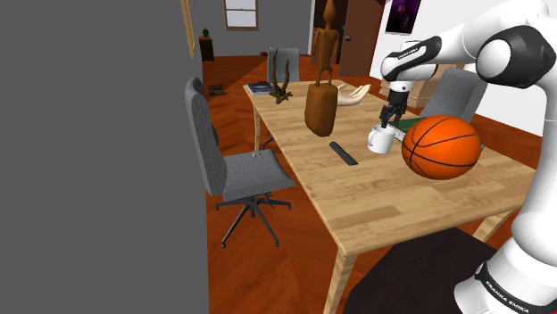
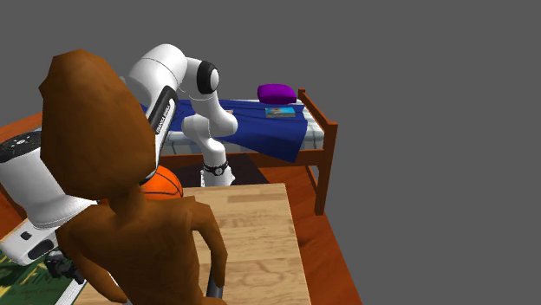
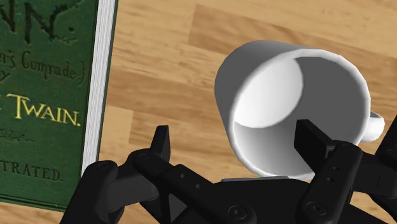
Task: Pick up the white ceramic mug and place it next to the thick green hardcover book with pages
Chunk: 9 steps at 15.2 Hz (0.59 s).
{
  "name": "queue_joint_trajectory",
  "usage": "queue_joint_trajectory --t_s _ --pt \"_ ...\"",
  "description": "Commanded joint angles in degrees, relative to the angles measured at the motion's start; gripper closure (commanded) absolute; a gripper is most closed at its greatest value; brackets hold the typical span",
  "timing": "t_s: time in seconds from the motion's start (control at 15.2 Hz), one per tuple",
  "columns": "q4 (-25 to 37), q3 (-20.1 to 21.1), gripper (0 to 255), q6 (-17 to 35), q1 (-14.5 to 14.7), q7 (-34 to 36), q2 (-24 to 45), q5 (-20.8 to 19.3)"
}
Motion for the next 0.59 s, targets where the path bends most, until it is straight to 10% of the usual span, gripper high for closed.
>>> queue_joint_trajectory --t_s 0.0,0.53 --pt "1.98 -0.20 0 -3.11 0.14 0.36 -1.18 -0.51" --pt "3.04 -0.27 0 -4.49 0.14 0.47 -1.51 -0.66"
